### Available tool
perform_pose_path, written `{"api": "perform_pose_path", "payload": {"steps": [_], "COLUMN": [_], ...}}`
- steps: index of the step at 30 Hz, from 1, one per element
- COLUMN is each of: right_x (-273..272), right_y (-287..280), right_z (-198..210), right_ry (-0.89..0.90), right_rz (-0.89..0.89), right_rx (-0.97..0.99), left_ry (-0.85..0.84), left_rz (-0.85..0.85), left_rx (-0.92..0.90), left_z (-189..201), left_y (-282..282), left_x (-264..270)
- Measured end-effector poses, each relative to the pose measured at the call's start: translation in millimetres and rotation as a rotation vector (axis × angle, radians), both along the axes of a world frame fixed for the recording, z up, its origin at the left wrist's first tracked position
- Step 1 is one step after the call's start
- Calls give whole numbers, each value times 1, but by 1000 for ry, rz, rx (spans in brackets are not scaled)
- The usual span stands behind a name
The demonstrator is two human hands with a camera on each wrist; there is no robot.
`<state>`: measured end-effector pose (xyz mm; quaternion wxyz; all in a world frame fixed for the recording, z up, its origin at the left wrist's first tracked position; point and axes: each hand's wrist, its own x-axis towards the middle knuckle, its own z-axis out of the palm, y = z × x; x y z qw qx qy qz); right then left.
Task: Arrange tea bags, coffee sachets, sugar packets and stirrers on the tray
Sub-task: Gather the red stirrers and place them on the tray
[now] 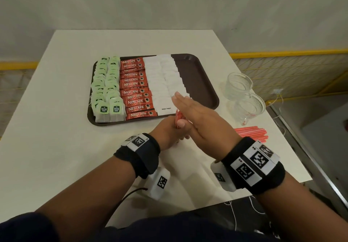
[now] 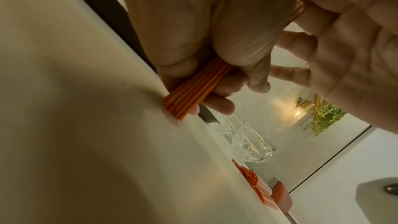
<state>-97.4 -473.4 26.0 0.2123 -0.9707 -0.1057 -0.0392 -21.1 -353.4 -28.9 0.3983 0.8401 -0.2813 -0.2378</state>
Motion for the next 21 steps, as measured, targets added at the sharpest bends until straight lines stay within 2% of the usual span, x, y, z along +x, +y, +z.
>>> {"api": "perform_pose_path", "payload": {"steps": [6, 8, 11, 15, 18, 21], "right_x": [-1, -1, 0, 1, 1, 1], "right_y": [9, 9, 9, 10, 10, 10], "right_z": [5, 7, 7, 5, 3, 4], "right_ry": [45, 26, 76, 17, 56, 37], "right_rz": [-26, -36, -14, -34, -27, -41], "right_rx": [-184, -198, -219, -187, -201, -206], "left_ry": [-11, -29, 47, -56, 23, 16], "left_rz": [32, 37, 57, 61, 29, 29], "left_rx": [9, 24, -7, 19, 19, 29], "left_z": [-2, -7, -5, -6, -4, 4], "left_y": [-3, -2, 1, -2, 1, 3], "left_x": [-3, -1, -3, -6, -1, -3]}}
